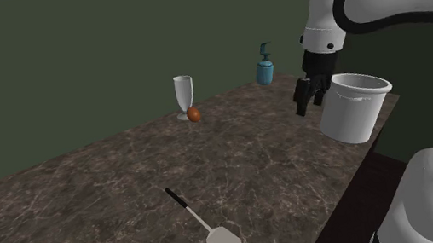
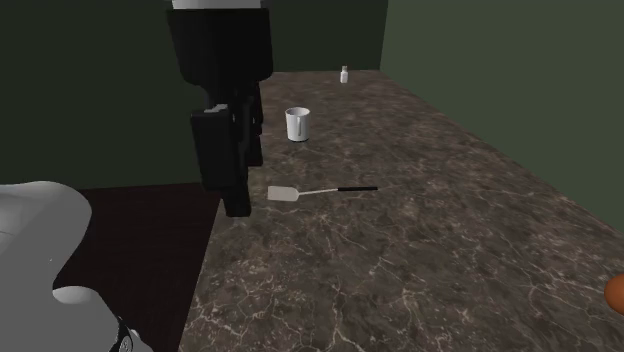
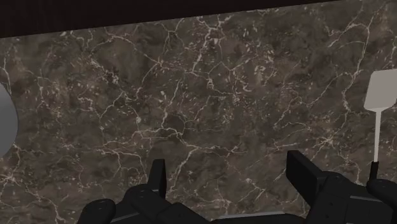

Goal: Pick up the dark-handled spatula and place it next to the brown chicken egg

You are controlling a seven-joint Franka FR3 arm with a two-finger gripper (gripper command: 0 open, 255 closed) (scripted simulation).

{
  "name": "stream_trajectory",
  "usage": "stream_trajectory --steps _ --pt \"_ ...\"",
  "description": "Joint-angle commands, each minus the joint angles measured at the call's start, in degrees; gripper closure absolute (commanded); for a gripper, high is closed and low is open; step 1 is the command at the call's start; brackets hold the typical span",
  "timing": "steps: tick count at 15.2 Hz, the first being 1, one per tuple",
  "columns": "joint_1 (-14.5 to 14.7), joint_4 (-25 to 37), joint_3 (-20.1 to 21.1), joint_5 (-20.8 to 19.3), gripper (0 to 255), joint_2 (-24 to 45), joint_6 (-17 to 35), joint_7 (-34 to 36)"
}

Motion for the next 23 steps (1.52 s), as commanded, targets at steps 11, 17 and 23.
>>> stream_trajectory --steps 11,17,23 --pt "4.3 -4.5 9.3 6.2 0 8.9 14.4 9.6" --pt "6.2 -3.7 15.0 8.3 0 17.7 23.2 15.3" --pt "7.3 -0.2 20.5 7.8 0 28.4 31.2 21.6"
